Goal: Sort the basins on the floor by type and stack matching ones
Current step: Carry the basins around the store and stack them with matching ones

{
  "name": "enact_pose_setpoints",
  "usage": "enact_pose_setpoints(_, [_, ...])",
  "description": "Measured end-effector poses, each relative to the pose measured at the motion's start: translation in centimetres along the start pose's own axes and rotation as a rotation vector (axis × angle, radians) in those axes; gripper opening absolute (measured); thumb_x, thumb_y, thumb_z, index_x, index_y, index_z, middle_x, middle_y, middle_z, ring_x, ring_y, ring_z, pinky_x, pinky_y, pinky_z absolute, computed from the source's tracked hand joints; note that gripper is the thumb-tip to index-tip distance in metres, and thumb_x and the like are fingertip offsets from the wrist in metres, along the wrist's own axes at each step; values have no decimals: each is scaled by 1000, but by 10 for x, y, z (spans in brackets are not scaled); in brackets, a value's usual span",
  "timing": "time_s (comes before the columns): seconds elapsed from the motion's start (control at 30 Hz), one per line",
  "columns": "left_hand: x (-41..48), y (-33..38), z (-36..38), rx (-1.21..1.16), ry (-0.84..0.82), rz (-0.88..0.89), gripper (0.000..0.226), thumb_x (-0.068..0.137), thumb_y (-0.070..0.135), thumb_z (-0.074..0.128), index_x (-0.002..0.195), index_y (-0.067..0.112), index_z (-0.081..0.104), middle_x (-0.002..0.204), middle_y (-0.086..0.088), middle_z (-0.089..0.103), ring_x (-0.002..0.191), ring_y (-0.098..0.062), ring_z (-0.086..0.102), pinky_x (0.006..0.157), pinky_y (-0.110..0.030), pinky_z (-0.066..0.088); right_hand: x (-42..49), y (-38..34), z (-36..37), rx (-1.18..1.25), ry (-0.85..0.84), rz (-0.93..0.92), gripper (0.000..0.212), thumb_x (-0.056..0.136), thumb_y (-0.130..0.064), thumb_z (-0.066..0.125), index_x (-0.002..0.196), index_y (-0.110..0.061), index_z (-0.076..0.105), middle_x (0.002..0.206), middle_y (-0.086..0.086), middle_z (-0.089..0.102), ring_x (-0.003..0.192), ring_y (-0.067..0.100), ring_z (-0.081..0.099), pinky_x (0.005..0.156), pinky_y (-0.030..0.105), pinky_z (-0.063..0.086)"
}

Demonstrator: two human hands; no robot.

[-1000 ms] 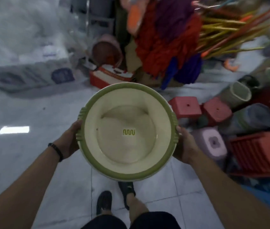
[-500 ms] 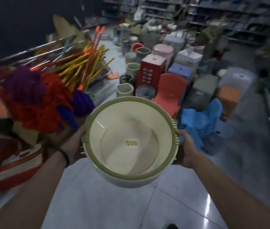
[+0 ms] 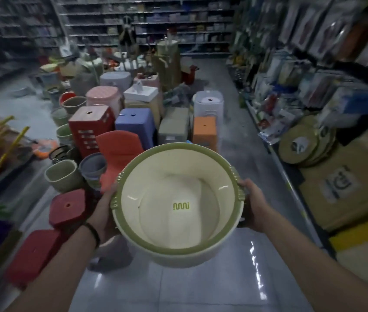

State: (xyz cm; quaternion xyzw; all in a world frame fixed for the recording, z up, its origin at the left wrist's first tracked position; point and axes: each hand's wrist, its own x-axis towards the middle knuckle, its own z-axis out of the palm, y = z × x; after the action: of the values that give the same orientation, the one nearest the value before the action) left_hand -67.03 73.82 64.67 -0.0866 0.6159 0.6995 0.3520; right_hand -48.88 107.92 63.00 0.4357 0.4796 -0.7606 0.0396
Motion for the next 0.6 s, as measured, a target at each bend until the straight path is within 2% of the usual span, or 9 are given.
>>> enact_pose_setpoints(0.1, [76,17,56,-9,-118,-67,65,76,73,66,96,14,83,116,-23,73,97,-38,67,100,-53,49,38,-39,-48,49,56,6,85,40,-70,75,98,-9,65,95,17,52,72,33,51,72,38,47])
enact_pose_setpoints(0.2, [150,40,117,83,-175,-99,66,80,74,63,103,15,82,114,-20,74,104,-39,66,108,-56,43,76,-82,-82,103,164,-17,81,48,-71,71,102,-11,72,101,19,64,92,38,60,83,44,53])
enact_pose_setpoints(0.27, [204,60,156,107,-218,-105,72,73,77,69,110,16,80,122,-17,71,107,-39,62,106,-53,44,102,-111,-101,148,235,-26,78,45,-68,73,97,-9,72,97,19,66,88,38,60,80,42,53])
enact_pose_setpoints(0.33, [267,81,193,132,-238,-118,72,64,80,73,103,20,79,120,-16,63,106,-35,53,90,-47,42,123,-143,-119,209,289,-40,68,46,-66,74,82,-9,70,83,17,65,71,33,60,68,35,51])
enact_pose_setpoints(0.37, [294,91,212,154,-261,-134,72,62,81,74,102,21,78,120,-16,60,107,-33,50,87,-47,39,134,-160,-127,235,323,-46,62,50,-65,72,78,-10,69,81,15,65,67,31,60,65,32,51])
enact_pose_setpoints(0.43, [340,113,253,206,-313,-170,79,61,82,74,108,19,77,121,-16,60,106,-35,50,88,-49,39,156,-193,-143,274,391,-60,63,53,-65,71,85,-10,70,92,16,65,76,33,63,75,38,51])
enact_pose_setpoints(0.5, [373,135,296,232,-372,-181,88,64,82,71,116,12,75,119,-22,66,104,-38,57,91,-51,45,174,-231,-161,281,439,-84,76,45,-62,76,101,-12,69,105,17,65,94,38,61,86,48,47])
enact_pose_setpoints(0.57, [407,154,341,253,-408,-166,88,71,82,66,123,11,74,120,-23,69,104,-38,61,93,-51,47,197,-266,-183,296,480,-88,83,40,-62,77,106,-11,70,107,18,67,98,39,61,89,50,46])
enact_pose_setpoints(0.6, [423,160,363,266,-435,-155,85,75,81,63,123,12,74,118,-23,71,102,-38,63,91,-51,48,208,-282,-194,310,489,-88,81,45,-62,76,106,-10,70,107,19,68,98,40,60,89,50,46])
